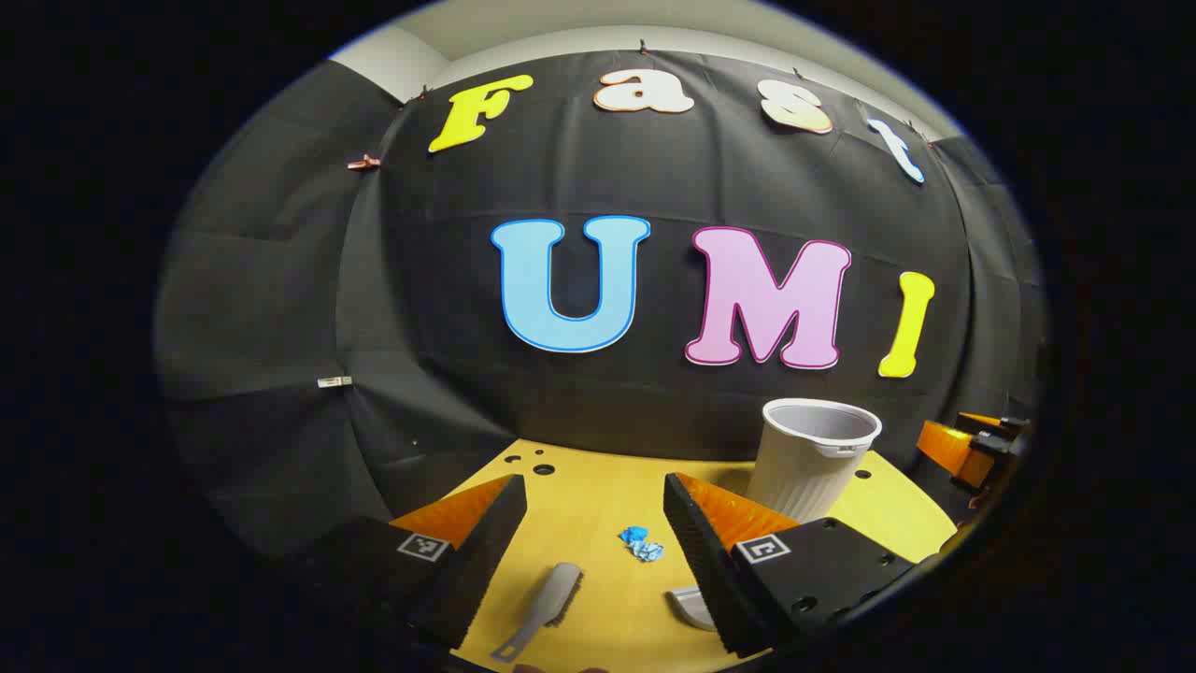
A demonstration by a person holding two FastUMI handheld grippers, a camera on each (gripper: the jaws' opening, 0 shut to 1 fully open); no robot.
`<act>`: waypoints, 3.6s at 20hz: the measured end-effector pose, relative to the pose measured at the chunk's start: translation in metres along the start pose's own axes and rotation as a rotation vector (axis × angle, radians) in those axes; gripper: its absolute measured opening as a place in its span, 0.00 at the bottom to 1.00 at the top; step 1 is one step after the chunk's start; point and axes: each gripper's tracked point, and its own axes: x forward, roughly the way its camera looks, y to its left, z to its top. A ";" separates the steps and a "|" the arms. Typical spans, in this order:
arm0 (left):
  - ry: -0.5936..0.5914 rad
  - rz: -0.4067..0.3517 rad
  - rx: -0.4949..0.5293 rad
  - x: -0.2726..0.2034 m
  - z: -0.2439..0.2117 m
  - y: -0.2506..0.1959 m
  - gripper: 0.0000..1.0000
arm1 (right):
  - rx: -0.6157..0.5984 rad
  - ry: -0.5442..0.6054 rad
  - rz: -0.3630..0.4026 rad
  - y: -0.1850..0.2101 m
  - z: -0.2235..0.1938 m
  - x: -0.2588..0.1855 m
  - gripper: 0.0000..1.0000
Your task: Pick up the small broom and dustpan from the desktop, sweep the trash into the dustpan with the broom, and then empty the trash into the garbage bin.
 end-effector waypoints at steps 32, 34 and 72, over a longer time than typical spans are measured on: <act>0.574 -0.144 -0.087 0.031 -0.197 0.046 0.96 | -0.069 0.244 -0.029 0.032 -0.079 -0.012 0.99; 0.666 -0.148 -0.120 0.028 -0.224 0.050 0.96 | -0.082 0.258 -0.032 0.030 -0.084 -0.013 0.99; 0.996 -0.323 -0.013 0.042 -0.305 0.047 0.25 | -0.060 1.091 0.076 0.065 -0.274 -0.090 0.99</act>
